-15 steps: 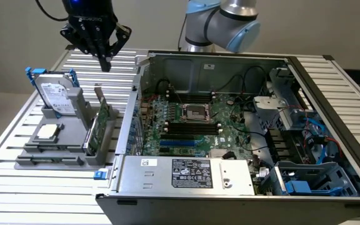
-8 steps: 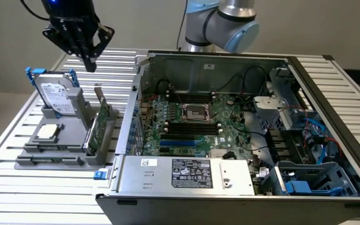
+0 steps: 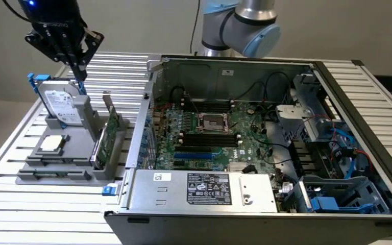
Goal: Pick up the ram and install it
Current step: 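Reach for the ram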
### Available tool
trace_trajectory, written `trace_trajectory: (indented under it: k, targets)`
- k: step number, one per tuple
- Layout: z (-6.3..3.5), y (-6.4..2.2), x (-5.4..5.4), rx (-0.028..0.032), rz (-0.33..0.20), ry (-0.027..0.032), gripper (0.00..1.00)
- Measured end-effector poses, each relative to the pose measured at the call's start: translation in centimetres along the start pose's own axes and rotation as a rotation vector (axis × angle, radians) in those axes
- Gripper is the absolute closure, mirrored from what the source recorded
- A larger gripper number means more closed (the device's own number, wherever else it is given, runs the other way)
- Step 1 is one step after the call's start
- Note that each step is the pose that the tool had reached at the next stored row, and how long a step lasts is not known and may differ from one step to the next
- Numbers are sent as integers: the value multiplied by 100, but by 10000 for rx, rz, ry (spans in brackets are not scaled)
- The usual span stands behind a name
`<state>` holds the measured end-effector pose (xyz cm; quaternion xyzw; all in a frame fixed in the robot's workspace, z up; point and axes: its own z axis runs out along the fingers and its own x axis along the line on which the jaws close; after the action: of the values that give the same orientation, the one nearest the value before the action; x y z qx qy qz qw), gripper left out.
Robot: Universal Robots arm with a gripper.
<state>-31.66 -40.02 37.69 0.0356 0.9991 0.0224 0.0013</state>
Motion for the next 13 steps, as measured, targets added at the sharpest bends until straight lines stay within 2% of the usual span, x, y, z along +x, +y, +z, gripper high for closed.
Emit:
trace_trajectory:
  k: [7, 13]
  targets:
    - [61, -96, 283, 1, 0, 5, 89]
    - [100, -214, 426, 1, 0, 13, 89]
